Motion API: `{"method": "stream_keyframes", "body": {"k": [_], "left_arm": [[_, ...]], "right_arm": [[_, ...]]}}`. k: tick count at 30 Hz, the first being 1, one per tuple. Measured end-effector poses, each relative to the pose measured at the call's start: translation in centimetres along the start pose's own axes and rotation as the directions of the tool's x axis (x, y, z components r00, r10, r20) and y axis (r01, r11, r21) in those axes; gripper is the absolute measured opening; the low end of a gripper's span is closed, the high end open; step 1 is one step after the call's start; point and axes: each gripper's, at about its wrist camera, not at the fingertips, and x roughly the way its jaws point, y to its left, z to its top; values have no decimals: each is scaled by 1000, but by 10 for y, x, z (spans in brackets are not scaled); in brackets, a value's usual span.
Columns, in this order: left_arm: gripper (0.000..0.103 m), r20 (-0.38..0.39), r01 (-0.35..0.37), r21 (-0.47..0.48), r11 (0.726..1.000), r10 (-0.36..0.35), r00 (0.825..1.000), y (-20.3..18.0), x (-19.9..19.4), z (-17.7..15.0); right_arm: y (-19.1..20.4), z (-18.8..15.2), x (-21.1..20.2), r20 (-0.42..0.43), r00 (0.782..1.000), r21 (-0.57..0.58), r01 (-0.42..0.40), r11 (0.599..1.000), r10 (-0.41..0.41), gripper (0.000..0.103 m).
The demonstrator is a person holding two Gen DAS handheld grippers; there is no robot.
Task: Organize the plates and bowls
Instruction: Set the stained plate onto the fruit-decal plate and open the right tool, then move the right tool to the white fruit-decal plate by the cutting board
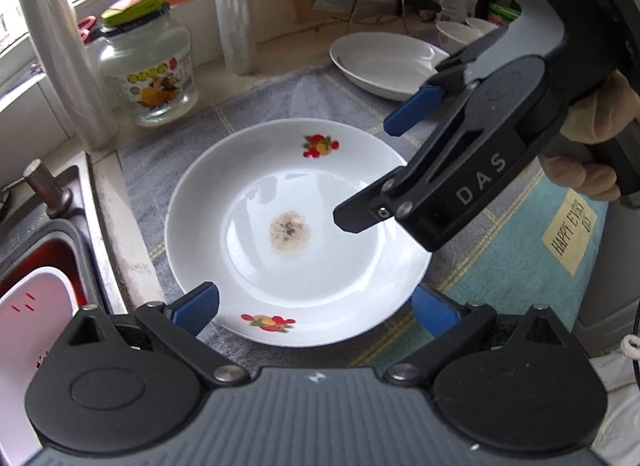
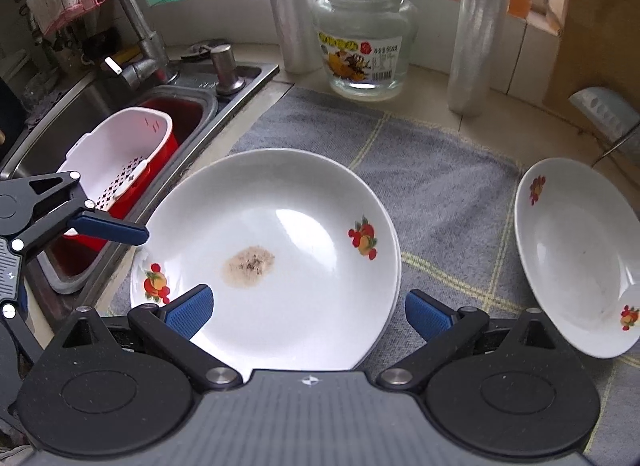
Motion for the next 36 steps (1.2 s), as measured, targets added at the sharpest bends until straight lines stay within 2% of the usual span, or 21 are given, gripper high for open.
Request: {"method": "stream_keyframes", "body": {"k": [5,9,15,18,20,23,26,33,36], "left_arm": [[102,75,-74,-11,997,75,994,-5,-11,3],[102,159,-90,-39,995,95,983,-12,-22,4],[102,282,-93,-94,991,116,952,-26,-33,1],[102,335,-127,-94,987,152,930,-41,-35,2],[102,353,-127,-103,987,155,923,-51,-34,6],[102,357,-122,-141,983,165,919,-66,-27,17],[102,346,-152,-193,969,212,914,-86,-14,34],[102,302,-225,-342,912,334,893,-137,15,75],[102,284,-240,-382,893,360,889,-154,26,88]], "right_arm": [[3,-6,-11,61,997,-18,58,998,-57,103],[4,-14,-27,117,988,-24,102,995,-98,103],[-4,-33,-53,194,957,27,213,977,-214,103],[-18,-47,-64,211,949,78,224,971,-236,103],[-31,-57,-73,226,940,104,239,966,-257,103],[-56,-70,-83,244,933,116,243,963,-265,103],[-85,-79,-88,245,932,111,247,963,-267,103],[-158,-88,-102,259,950,18,177,984,-175,103],[-184,-85,-104,252,958,-29,149,988,-137,103]]}}
